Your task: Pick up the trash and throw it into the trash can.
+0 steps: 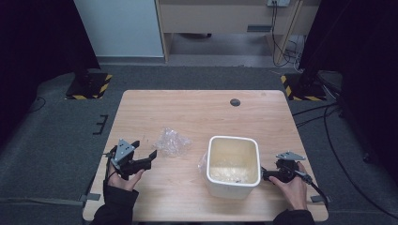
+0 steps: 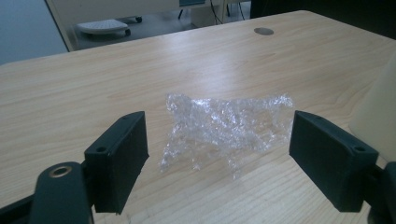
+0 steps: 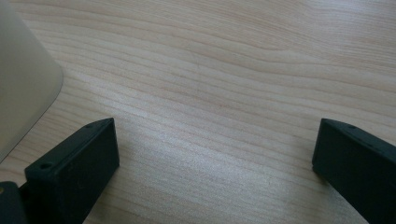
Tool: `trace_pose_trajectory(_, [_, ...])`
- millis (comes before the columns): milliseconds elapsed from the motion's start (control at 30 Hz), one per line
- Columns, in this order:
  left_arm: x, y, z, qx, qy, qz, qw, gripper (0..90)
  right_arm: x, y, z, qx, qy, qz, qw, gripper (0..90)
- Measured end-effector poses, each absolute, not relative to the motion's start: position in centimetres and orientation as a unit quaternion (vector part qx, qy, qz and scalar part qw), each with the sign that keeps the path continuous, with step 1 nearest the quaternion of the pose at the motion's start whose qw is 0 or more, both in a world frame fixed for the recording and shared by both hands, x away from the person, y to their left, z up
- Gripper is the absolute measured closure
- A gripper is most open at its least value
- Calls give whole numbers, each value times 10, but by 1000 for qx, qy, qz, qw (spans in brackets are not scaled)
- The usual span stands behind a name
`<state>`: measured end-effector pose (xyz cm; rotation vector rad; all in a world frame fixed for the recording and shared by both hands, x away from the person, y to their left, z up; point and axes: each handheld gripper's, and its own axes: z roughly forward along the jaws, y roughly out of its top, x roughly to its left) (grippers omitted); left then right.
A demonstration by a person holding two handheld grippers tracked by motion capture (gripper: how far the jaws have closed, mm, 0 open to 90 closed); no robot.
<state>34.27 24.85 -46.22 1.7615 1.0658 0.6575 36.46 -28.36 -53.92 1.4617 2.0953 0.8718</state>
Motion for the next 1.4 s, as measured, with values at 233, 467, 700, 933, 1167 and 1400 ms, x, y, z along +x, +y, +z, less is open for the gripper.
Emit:
trace_pose_trajectory(233, [353,243,-451,712,431,275,481,187,365,-284,-539,528,757,315,219,7])
trace_pose_trajectory(467, [363,237,-439,709,423,282,489,187,365,-284,-539,528,757,315,219,6])
trace_pose_trajectory(700, [371,236,-432,701,423,290,495,187,365,-284,-539,528,757,315,219,6])
trace_pose_trajectory(933, [382,233,-434,702,418,295,496,187,365,-284,-539,529,757,316,218,4])
trace_pose_trajectory(1167, [394,230,-443,704,423,293,489,187,365,-284,-539,529,757,316,218,4])
trace_pose_trajectory(1400, [408,228,-458,710,437,280,476,203,365,-284,-539,529,757,316,218,4])
